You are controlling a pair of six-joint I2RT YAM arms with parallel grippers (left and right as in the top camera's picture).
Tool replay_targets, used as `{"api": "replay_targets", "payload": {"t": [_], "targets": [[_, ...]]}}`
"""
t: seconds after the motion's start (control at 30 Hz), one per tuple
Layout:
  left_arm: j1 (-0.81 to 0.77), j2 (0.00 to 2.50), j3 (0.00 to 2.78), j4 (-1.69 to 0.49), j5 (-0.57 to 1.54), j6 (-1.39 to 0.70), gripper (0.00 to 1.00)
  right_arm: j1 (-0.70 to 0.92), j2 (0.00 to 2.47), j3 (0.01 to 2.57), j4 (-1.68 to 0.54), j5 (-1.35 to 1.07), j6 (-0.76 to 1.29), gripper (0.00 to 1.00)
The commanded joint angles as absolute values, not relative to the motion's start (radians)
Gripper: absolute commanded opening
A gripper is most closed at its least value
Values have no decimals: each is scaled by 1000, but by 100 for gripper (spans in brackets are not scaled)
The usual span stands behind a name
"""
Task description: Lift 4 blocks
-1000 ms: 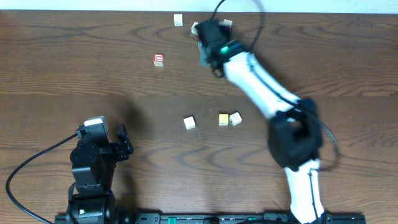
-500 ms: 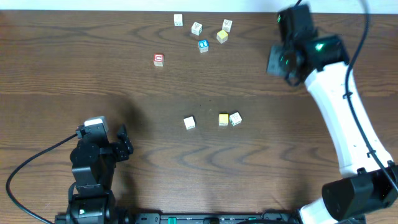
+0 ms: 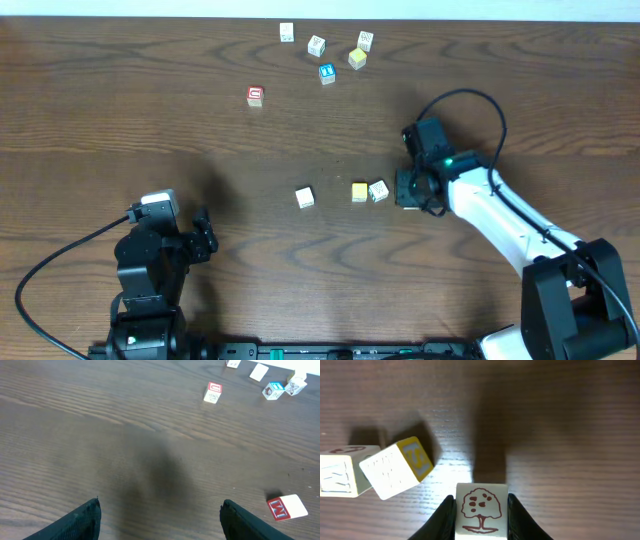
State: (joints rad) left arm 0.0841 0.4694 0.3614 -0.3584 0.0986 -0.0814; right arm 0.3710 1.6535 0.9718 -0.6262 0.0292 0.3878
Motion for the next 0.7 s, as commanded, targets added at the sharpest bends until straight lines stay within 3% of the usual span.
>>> {"api": "replay_targets", "payload": {"t": [0.0, 0.67], "targets": [[88, 469, 377, -359, 105, -84, 77, 397, 1621, 933, -579, 17, 385, 1], [88, 469, 377, -359, 105, -84, 77, 400, 1621, 866, -356, -18, 298, 5]]}}
